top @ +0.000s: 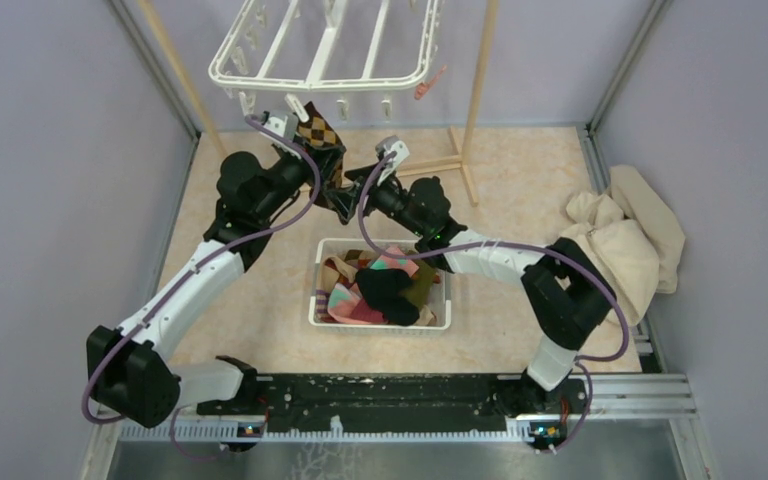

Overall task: Remove the socks clipped to the hanger
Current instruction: Remove the sock from the hanger.

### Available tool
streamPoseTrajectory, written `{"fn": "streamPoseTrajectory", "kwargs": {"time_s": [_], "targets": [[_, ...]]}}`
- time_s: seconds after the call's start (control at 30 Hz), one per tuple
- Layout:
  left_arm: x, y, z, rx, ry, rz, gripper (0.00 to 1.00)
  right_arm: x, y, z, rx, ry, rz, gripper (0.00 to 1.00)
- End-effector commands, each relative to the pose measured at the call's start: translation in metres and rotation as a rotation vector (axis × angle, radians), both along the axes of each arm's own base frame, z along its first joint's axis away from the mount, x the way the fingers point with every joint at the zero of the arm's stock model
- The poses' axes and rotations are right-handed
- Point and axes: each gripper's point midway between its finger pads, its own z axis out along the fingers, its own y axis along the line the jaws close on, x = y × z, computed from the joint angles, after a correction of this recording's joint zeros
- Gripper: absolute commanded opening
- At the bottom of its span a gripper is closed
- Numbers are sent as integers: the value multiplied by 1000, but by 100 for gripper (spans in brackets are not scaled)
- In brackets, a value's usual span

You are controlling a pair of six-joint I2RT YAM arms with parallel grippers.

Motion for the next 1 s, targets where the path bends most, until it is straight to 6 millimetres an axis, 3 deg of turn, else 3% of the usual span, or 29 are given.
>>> {"fn": "streamPoseTrajectory", "kwargs": {"time_s": [0.0,0.33,0.43,0.53,0.63,0.73,0.83,0.97], "targets": [[-13,-4,20,-21,-39,-40,1,-5,19,39,93,-85,147,72],[-16,-6,22,-12,-41,-62,1,-16,36,30,108,-71,298,77],[-15,-5,21,-12,-37,-56,1,-16,37,28,101,-55,304,66],[-12,-3,18,-6,-27,-37,5,-18,35,28,94,-42,301,43],[-8,0,13,5,-9,-10,20,-22,33,28,79,-32,308,24],[-4,5,10,11,7,22,45,-25,31,31,71,-28,312,2],[-3,9,9,18,13,49,64,-28,28,36,73,-32,307,0],[-7,17,12,21,13,81,80,-28,26,42,59,-22,302,0]]}}
